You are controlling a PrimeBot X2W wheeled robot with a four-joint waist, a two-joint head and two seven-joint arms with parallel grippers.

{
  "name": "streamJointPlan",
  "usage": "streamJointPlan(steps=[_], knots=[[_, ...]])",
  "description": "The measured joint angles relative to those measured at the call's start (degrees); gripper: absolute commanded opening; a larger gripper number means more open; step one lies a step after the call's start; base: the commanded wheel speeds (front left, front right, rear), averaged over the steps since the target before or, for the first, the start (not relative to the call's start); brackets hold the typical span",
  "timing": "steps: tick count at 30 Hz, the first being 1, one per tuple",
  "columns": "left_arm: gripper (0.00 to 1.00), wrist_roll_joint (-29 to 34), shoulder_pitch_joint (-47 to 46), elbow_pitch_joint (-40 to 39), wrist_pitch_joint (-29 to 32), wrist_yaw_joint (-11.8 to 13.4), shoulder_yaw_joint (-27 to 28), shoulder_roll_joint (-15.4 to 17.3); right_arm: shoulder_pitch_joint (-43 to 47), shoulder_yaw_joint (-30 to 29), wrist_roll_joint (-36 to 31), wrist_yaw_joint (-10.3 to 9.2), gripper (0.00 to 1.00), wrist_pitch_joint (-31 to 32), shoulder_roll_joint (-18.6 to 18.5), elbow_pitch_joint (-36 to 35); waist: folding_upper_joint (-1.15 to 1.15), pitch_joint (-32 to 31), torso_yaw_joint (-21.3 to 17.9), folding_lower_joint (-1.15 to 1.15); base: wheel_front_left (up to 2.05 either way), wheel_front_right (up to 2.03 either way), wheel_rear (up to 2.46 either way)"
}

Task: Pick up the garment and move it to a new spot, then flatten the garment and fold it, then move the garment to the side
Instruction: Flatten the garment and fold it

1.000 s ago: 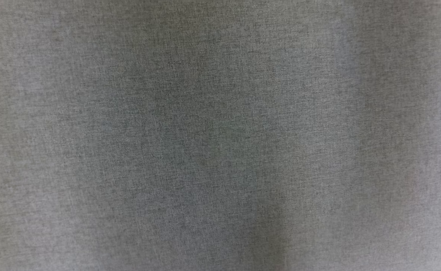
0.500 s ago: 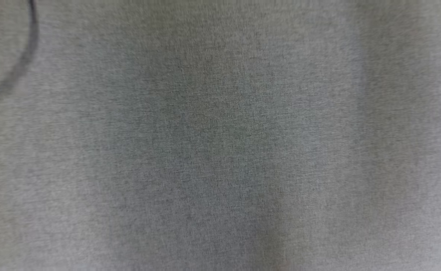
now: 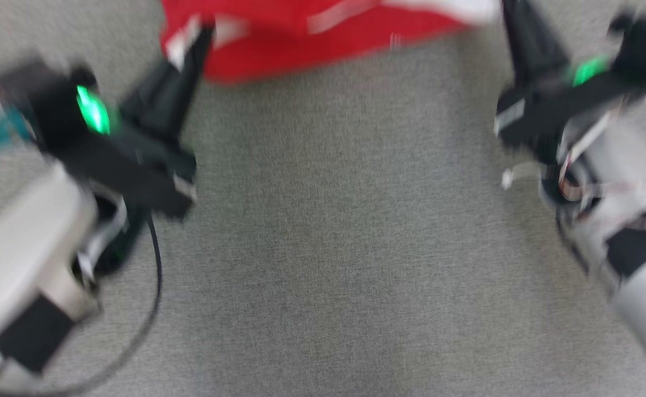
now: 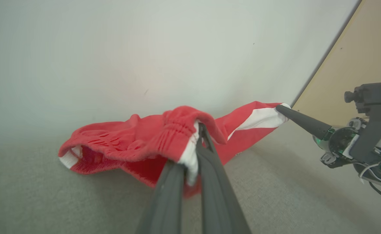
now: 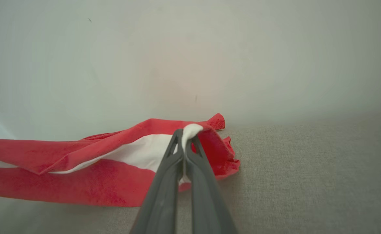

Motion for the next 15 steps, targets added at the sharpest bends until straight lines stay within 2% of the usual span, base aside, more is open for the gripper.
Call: streamJointPlan(steps=[8,10,15], knots=[[0.0,8.09,21.02,-4.6,0.0,-0.54,3.79,-1.07,18.35,-2.4,0.12,0.0,0.0,-0.01,-1.04,-5.91,0.0,-7.05,0.11,0.0,0.0,0.0,0.0],[0.0,9.28,27.5,-5.44,0.0,-0.7,4.39,-2.4,24.27,-3.81,0.3,0.0,0.0,-0.01,-1.75,-7.35,0.0,-9.69,0.16,0.0,0.0,0.0,0.0],[0.0,11.44,35.86,-5.53,0.0,-1.2,5.78,-5.66,33.6,-6.15,0.26,0.0,0.0,-0.11,-2.38,-9.61,0.0,-13.68,0.5,0.0,0.0,0.0,0.0]])
